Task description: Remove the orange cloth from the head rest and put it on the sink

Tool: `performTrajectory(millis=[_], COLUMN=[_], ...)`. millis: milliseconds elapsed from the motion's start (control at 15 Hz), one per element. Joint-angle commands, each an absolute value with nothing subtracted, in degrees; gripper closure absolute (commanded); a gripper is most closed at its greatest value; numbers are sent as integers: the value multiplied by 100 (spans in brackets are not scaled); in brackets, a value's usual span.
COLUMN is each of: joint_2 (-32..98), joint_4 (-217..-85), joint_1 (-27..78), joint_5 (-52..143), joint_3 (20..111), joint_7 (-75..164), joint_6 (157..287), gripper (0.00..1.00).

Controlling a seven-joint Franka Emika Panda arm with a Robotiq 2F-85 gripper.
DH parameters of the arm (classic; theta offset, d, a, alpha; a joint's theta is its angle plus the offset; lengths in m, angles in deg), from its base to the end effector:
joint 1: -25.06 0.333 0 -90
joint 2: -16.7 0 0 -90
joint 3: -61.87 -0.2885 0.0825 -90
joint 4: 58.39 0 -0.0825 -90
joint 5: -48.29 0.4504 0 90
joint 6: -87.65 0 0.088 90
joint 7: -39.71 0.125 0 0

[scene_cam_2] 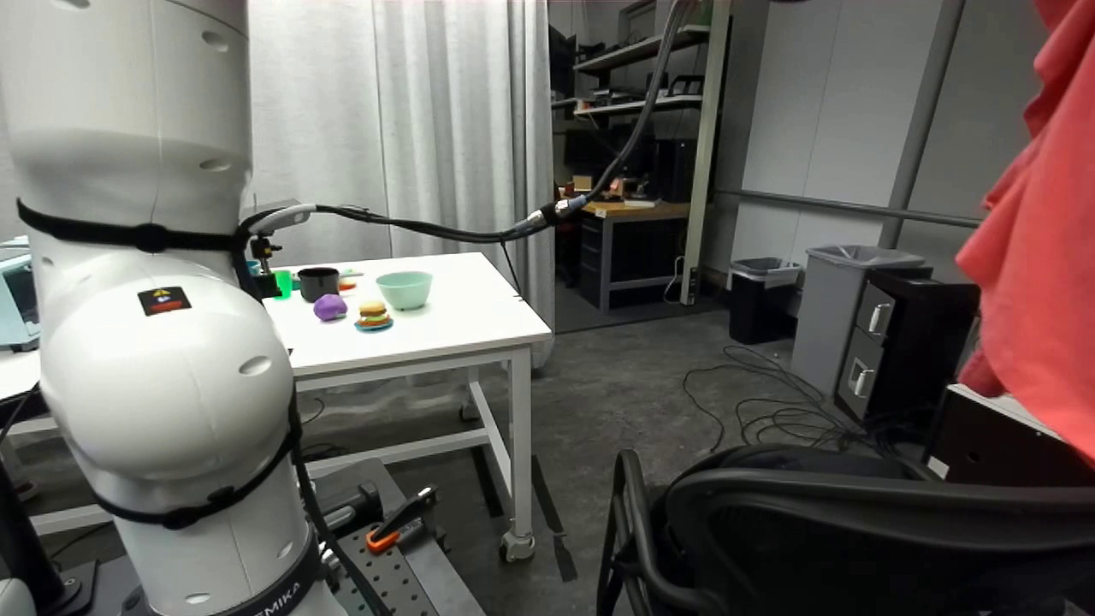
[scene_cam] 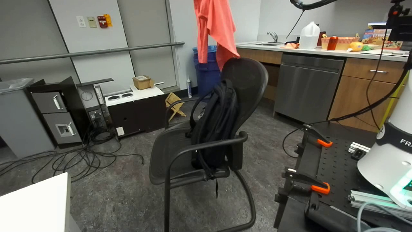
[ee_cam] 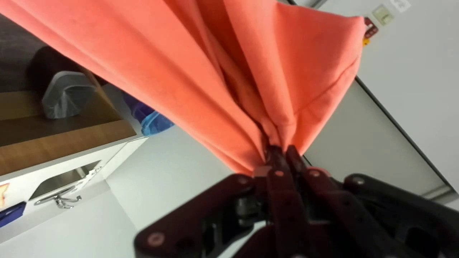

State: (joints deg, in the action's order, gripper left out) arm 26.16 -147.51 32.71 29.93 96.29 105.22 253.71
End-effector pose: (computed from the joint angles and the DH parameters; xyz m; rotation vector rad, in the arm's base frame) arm 0.6718 -0.2793 0.6668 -2.0112 1.4984 -1.7648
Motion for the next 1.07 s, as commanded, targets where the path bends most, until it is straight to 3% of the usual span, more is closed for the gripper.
performTrajectory(millis=[0, 1000], joint_2=[2114, 1598], joint_4=[-14807, -15686], joint_1=[3553, 3746], joint_5=[2853, 4010], joint_3=[9646, 8879], joint_7=[11140, 10938], joint_6=[25598, 26177], gripper=[99, 99])
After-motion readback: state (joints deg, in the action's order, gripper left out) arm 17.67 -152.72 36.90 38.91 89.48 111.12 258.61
